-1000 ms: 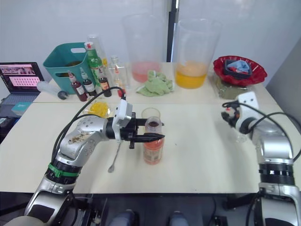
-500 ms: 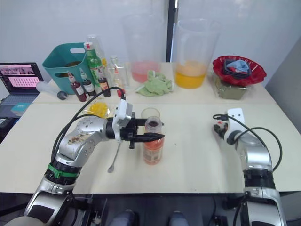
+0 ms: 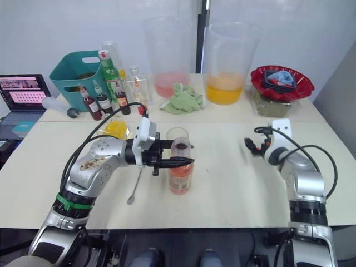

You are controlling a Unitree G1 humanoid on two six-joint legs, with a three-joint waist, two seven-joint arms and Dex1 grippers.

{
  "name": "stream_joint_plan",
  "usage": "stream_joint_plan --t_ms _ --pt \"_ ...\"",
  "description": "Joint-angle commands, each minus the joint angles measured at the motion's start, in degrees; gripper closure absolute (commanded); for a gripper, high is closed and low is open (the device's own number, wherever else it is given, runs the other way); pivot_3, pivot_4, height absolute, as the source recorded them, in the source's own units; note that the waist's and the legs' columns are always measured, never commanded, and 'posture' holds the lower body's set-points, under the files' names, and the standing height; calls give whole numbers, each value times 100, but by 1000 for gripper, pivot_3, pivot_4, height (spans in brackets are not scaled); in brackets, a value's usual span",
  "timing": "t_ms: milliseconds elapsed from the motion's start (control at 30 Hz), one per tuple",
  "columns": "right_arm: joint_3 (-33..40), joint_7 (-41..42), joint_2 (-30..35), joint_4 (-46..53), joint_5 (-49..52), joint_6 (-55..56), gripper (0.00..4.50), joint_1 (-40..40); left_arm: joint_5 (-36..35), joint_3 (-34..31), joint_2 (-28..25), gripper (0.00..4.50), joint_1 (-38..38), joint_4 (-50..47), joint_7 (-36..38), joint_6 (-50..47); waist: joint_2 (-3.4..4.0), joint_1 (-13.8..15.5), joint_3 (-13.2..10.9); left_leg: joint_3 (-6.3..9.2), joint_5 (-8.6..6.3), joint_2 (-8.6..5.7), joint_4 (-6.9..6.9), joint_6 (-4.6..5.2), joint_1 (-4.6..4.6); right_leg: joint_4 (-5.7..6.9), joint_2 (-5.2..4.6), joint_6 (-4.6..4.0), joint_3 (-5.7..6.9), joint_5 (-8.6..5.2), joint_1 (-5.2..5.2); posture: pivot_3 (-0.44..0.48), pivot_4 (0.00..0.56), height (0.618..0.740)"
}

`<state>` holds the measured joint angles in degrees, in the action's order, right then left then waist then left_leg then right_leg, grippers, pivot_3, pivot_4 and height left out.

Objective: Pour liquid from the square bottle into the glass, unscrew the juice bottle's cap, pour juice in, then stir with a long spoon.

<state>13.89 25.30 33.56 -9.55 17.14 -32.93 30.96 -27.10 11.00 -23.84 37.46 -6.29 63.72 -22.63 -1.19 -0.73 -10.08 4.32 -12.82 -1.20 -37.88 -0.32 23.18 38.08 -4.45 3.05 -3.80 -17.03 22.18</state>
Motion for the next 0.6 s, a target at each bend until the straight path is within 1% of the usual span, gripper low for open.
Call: stream_joint_plan --t_ms 33,133,233,333,400,500,533,600 --pt "245 246 276 651 289 -34 35 363 67 29 -84 2874 -57 0 -27 -137 0 0 0 0 0 0 0 0 0 1 0 0 0 0 1 0 150 740" --pt "260 541 552 851 464 -116 35 577 -55 -35 -110 2874 -45 -83 -6 -246 0 0 0 2 0 1 0 0 -1 1 1 0 1 0 0 0 150 740" --pt "269 1066 989 1060 744 -304 35 733 -199 -128 -180 2874 -29 -206 18 -388 0 3 0 4 0 2 0 0 4 -2 0 0 3 0 1 0 150 740" --pt "207 2108 1582 1683 1262 -492 35 461 -407 -300 -327 2874 -42 -424 -6 -612 1 -10 -2 4 -3 2 1 4 14 -2 0 0 4 0 9 0 150 740" --pt "223 2631 1834 2096 1624 -625 35 209 -525 -387 -437 2874 -71 -570 -23 -741 0 -32 -3 6 -6 5 3 9 13 -2 3 0 5 0 10 0 150 740" --pt "266 3095 2074 2571 2122 -896 35 -98 -708 -552 -575 2874 -124 -762 -96 -948 -1 -104 -4 4 -9 12 6 14 11 -4 6 -1 3 0 11 0 150 740" --pt "264 3146 2112 2669 2243 -995 35 -143 -764 -618 -613 2874 -141 -803 -118 -1005 0 -119 -6 4 -9 12 6 15 11 -3 5 -1 3 0 11 0 150 740" --pt "227 3111 2111 2743 2536 -1366 35 -101 -1098 -885 -689 2874 -178 -923 -211 -1299 -1 -131 -7 4 -9 11 6 15 12 -4 3 -1 2 0 11 0 150 740"
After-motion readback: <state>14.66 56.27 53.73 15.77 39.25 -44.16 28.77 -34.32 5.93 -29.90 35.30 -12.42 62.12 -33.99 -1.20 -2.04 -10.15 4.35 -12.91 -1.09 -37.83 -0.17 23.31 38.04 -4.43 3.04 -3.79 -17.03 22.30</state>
